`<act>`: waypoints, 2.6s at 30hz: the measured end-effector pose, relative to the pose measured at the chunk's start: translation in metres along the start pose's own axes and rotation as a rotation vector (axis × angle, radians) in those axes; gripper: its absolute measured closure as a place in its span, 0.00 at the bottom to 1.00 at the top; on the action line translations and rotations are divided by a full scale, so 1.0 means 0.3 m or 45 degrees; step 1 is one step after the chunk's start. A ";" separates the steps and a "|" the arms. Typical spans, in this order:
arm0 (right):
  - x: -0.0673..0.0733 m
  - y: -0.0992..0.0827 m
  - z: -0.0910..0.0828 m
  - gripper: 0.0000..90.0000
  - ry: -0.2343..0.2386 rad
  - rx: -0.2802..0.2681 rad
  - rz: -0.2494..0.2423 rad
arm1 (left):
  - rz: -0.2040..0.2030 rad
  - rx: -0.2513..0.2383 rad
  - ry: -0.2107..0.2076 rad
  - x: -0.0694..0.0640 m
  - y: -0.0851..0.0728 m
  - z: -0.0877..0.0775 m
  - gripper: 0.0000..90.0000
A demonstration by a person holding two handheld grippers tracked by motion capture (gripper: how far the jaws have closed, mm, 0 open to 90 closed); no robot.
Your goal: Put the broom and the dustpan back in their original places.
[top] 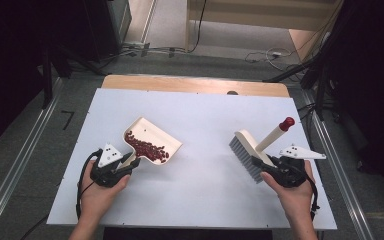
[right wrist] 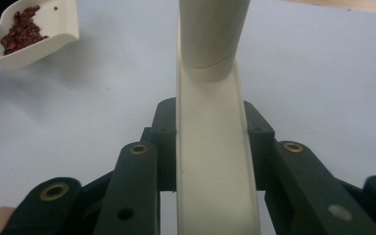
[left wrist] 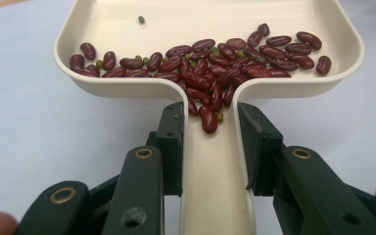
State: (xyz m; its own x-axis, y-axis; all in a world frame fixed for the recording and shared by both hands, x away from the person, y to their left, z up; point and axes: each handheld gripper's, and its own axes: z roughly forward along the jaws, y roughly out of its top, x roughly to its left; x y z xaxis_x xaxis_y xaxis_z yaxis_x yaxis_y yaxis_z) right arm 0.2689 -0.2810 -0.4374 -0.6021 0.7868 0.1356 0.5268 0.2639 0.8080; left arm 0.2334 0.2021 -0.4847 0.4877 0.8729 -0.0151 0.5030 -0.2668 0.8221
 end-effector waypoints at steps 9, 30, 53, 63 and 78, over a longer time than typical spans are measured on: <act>0.011 -0.025 0.049 0.72 0.154 0.076 0.037 | -0.076 0.024 0.064 0.039 -0.061 -0.002 0.73; -0.125 -0.107 0.131 0.72 0.358 0.129 0.275 | -0.140 0.099 0.172 0.046 -0.133 0.016 0.73; -0.213 -0.152 0.177 0.60 0.261 0.182 0.373 | -0.154 0.110 0.240 0.026 -0.133 0.030 0.72; -0.209 -0.147 0.175 0.53 0.150 0.217 0.277 | -0.152 0.110 0.245 0.025 -0.133 0.031 0.72; -0.229 -0.115 0.084 0.29 -0.043 0.106 0.123 | -0.172 -0.027 0.135 0.052 -0.093 -0.027 0.14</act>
State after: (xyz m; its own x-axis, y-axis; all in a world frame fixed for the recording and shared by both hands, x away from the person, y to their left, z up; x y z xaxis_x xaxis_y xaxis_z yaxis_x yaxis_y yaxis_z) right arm 0.3073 -0.3300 -0.4890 -0.5262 0.8289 0.1899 0.6300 0.2300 0.7417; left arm 0.2212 0.2263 -0.5031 0.3383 0.9387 -0.0669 0.5432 -0.1367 0.8284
